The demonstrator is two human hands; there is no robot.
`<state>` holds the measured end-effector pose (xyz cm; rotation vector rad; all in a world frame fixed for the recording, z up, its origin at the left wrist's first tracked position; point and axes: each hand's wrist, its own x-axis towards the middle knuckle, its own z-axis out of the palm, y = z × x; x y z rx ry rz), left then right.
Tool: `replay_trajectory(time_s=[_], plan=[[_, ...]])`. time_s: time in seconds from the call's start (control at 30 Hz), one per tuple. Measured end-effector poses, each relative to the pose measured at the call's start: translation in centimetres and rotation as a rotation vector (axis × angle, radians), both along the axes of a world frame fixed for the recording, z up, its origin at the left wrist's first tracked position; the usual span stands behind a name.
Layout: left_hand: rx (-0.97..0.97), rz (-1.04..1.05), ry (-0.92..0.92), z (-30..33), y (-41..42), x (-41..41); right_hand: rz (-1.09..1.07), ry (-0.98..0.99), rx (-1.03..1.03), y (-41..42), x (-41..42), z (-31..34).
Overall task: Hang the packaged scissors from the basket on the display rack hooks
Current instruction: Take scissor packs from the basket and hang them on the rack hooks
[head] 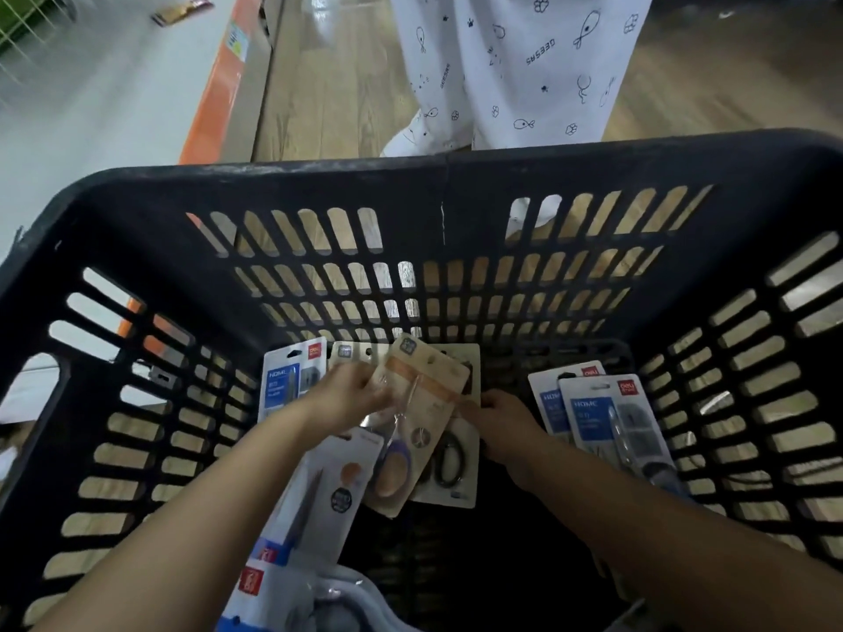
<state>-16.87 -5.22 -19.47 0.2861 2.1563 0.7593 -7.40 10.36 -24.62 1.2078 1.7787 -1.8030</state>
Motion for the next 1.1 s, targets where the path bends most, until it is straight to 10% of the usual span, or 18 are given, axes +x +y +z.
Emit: replay_trajectory(time_s=[0.7, 1.1], plan=[[0.295, 0.718, -0.048, 1.7, 4.1, 3.8, -0.311, -0.183, 0.025, 3.7, 1.6, 1.6], [0.264, 0.893, -0.097, 17.3, 3.4, 5.7, -0.079, -0.243, 0.215, 5.1, 2.9, 19.9]])
